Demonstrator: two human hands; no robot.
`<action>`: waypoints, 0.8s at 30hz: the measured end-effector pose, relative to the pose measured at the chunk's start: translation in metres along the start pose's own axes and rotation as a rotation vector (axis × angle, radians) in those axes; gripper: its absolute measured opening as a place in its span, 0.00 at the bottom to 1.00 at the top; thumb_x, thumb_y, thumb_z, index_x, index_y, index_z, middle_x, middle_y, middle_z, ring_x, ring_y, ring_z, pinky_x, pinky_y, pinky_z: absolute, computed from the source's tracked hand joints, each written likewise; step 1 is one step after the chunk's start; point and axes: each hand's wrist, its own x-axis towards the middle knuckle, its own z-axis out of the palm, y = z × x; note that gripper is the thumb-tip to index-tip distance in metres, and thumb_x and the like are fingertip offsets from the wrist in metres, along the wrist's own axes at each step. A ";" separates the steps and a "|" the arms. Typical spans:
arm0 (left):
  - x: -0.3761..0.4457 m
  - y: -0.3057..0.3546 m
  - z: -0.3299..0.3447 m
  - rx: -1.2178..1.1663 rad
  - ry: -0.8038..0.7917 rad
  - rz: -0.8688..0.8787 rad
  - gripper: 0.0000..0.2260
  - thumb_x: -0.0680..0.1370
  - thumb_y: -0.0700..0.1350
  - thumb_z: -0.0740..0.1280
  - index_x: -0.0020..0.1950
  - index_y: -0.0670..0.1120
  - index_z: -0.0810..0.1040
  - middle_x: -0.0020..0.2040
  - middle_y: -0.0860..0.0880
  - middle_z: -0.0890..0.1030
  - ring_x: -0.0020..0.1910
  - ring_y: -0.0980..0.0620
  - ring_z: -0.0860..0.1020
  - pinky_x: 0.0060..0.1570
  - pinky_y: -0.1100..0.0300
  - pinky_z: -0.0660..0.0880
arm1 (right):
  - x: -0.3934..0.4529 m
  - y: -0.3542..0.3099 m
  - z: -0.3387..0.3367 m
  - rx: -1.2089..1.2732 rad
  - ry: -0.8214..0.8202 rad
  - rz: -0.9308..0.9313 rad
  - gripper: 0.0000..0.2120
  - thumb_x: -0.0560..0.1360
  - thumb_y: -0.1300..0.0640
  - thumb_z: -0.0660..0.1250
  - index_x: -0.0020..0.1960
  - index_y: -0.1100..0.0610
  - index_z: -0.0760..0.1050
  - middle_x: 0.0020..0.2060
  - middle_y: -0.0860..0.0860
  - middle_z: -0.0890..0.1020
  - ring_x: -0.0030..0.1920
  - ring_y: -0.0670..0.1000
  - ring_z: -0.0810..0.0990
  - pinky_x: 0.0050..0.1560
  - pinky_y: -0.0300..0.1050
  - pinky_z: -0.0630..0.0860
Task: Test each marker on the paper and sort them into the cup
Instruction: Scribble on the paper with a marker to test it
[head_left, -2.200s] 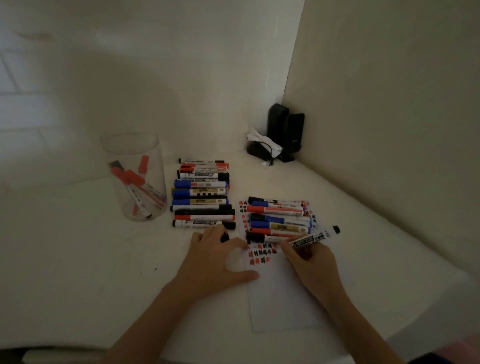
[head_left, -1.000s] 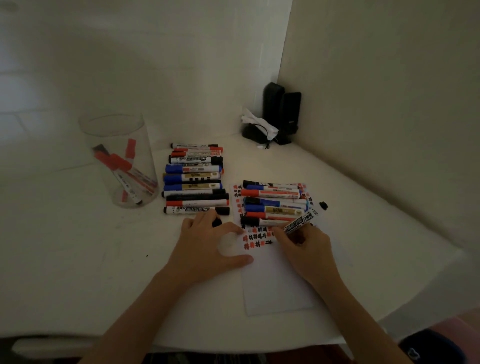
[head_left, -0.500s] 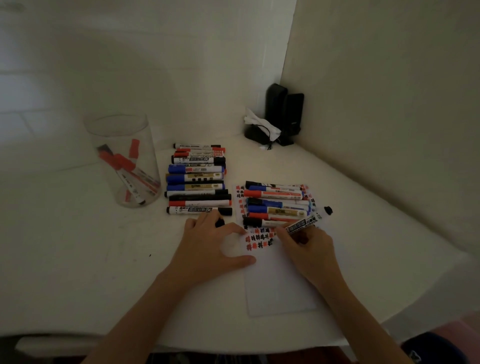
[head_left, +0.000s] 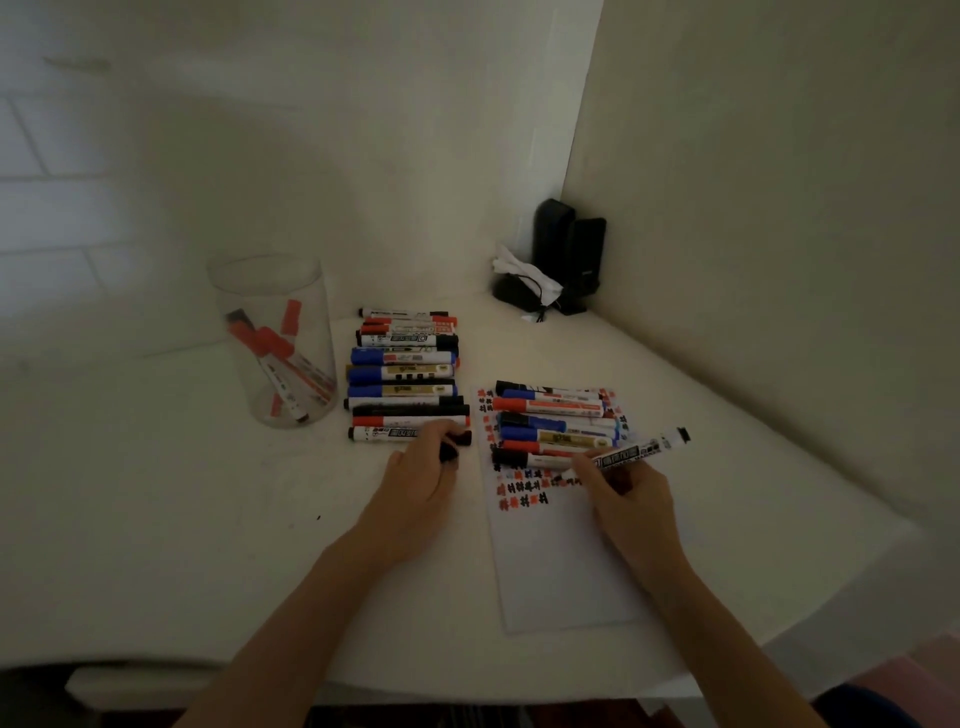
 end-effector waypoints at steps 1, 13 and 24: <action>0.000 0.000 -0.003 -0.045 -0.001 0.000 0.17 0.81 0.37 0.56 0.61 0.60 0.63 0.49 0.54 0.73 0.45 0.54 0.73 0.48 0.65 0.70 | -0.001 -0.001 -0.001 0.027 0.000 0.018 0.06 0.75 0.51 0.69 0.43 0.52 0.79 0.26 0.46 0.79 0.23 0.42 0.73 0.26 0.34 0.71; -0.036 -0.004 -0.027 -0.441 0.035 0.011 0.11 0.77 0.37 0.67 0.57 0.46 0.75 0.53 0.52 0.83 0.49 0.57 0.82 0.50 0.67 0.76 | -0.002 -0.021 0.006 0.022 -0.047 0.046 0.09 0.75 0.53 0.69 0.49 0.59 0.78 0.32 0.53 0.81 0.25 0.45 0.76 0.27 0.35 0.74; -0.034 -0.011 -0.027 -0.478 0.127 0.015 0.12 0.77 0.39 0.67 0.60 0.48 0.77 0.47 0.53 0.83 0.46 0.58 0.82 0.51 0.63 0.78 | -0.034 -0.065 0.063 0.283 -0.243 0.178 0.15 0.77 0.51 0.65 0.44 0.63 0.80 0.33 0.56 0.81 0.30 0.48 0.75 0.28 0.40 0.70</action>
